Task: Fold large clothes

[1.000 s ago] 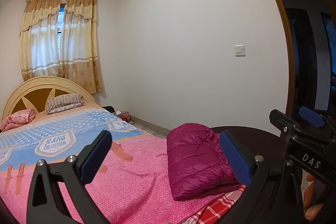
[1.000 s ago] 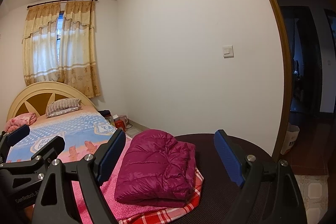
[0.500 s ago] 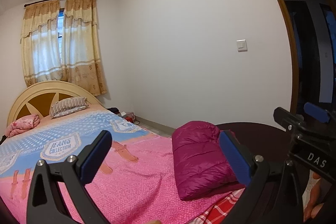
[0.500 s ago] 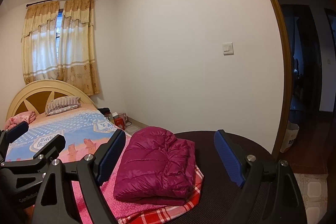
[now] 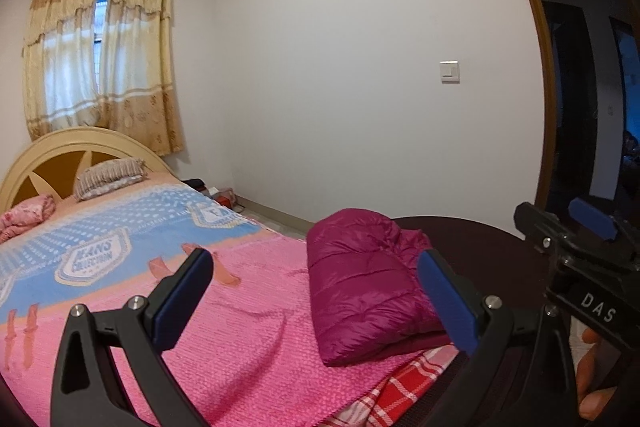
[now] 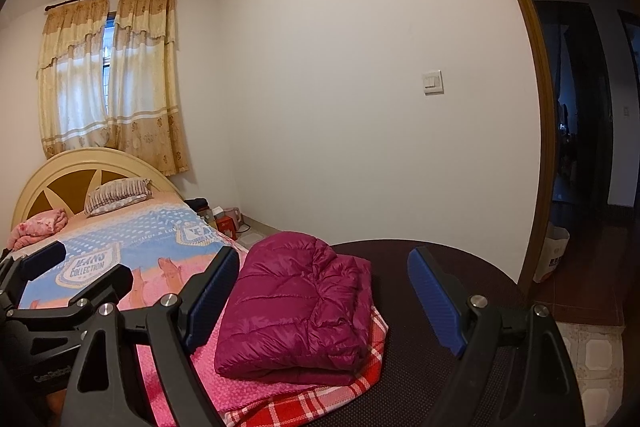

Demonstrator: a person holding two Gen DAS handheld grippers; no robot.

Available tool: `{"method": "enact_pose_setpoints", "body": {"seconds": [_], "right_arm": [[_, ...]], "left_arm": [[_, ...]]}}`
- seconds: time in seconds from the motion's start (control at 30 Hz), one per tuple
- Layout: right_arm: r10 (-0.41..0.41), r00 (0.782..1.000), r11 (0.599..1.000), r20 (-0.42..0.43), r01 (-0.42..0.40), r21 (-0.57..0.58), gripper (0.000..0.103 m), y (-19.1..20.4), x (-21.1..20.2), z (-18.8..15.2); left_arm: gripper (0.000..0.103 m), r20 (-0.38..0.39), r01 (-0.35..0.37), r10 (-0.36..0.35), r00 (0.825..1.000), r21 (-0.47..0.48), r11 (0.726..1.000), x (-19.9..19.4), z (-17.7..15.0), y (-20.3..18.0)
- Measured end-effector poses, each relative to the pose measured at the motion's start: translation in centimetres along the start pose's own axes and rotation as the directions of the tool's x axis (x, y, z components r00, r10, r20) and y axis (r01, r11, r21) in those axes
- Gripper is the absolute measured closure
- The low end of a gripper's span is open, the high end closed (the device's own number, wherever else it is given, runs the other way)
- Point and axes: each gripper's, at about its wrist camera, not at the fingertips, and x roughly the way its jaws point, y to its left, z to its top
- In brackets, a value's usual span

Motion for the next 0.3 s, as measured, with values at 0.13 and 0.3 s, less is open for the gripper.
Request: {"method": "enact_pose_setpoints", "body": {"seconds": [0.13,0.3], "right_arm": [[0.002,1.0,1.0,-0.012,-0.002,0.008,0.016,-0.05,0.17,-0.21],[-0.002,1.0,1.0,-0.027,0.002,0.008,0.016,-0.14,0.61,-0.5]], "left_arm": [[0.0,-0.011,0.004,-0.004,1.0,0.01,1.0,0.1,-0.05,-0.1],[0.0,-0.023,-0.046,0.046,0.999,0.004,0.999,0.73,-0.04,0.28]]}}
